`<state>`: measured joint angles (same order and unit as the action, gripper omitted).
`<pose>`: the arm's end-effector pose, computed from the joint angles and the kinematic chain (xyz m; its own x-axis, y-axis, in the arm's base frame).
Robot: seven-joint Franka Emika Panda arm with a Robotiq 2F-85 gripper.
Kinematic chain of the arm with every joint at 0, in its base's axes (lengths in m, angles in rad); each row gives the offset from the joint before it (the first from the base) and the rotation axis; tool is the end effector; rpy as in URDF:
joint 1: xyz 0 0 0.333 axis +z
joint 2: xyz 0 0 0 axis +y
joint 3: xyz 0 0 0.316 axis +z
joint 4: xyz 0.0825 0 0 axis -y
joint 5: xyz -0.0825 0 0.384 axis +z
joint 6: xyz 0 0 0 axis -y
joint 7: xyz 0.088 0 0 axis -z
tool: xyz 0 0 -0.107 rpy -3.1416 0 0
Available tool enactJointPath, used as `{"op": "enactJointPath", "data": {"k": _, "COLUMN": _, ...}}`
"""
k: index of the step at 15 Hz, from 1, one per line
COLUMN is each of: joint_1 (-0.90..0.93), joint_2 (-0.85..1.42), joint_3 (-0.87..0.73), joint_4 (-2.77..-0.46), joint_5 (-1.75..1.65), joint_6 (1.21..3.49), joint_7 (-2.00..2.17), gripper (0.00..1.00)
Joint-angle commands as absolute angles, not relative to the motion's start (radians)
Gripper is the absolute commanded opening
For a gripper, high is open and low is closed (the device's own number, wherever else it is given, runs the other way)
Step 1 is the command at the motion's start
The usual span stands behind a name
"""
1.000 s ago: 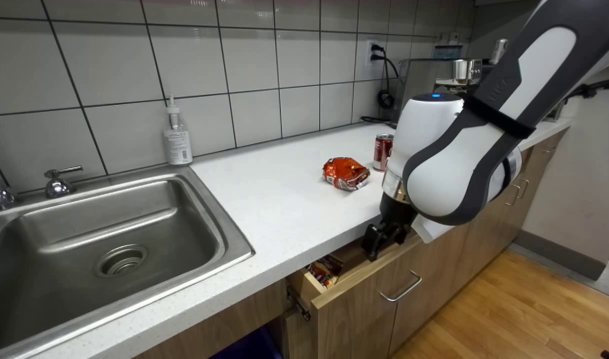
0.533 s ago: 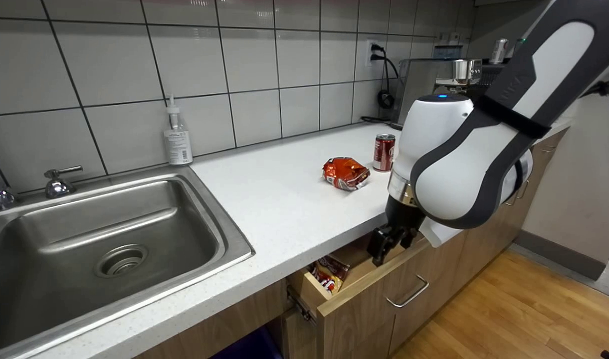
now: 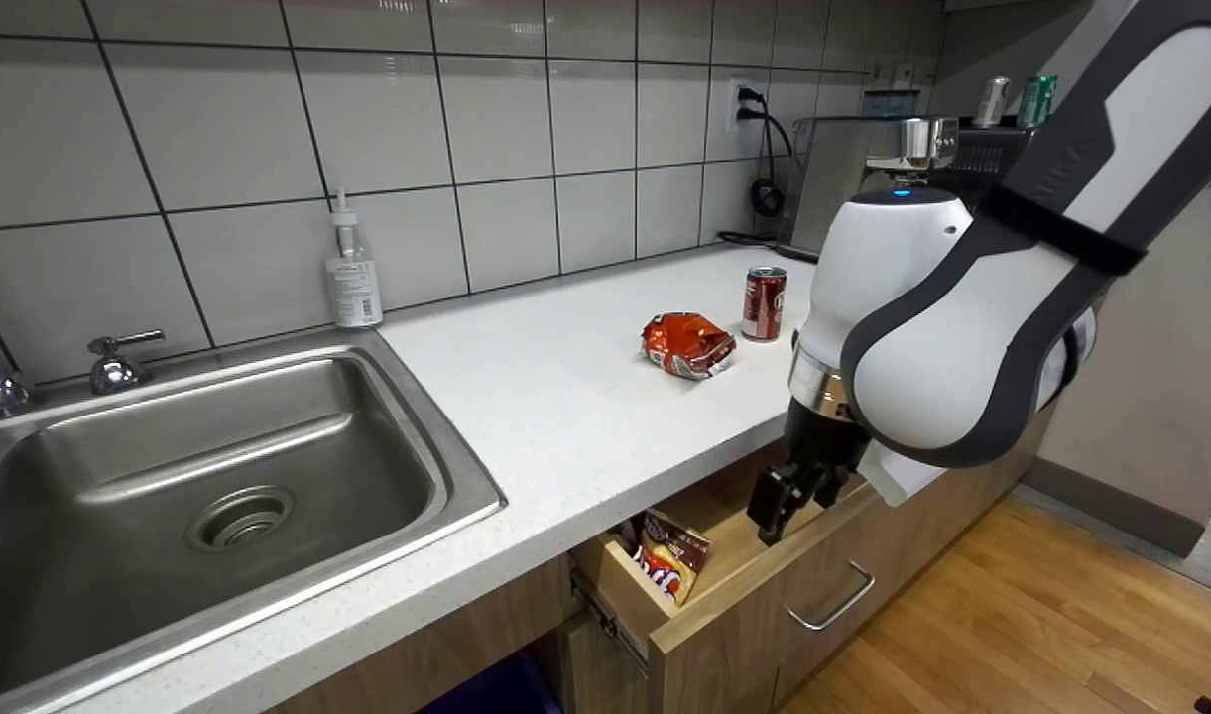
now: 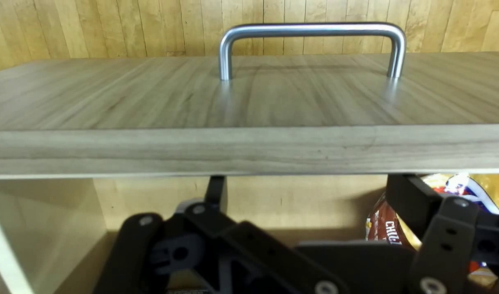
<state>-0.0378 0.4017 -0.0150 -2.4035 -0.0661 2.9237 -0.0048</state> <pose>0.5035 -0.0229 0.1605 0.9929 0.0188 0.1170 0.0156 -0.9995 0.0282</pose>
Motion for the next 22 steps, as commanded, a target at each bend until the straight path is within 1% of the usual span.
{"op": "enactJointPath", "data": {"k": 1, "joint_1": -0.028, "joint_2": 0.352, "joint_3": -0.004, "joint_4": -2.473, "joint_5": -0.041, "joint_6": 2.902, "joint_7": -0.004, "gripper": 1.0}}
{"op": "enactJointPath", "data": {"k": 22, "joint_1": 0.047, "joint_2": 0.274, "joint_3": -0.01, "joint_4": -2.648, "joint_5": -0.031, "joint_6": 2.934, "joint_7": 0.068, "gripper": 1.0}}
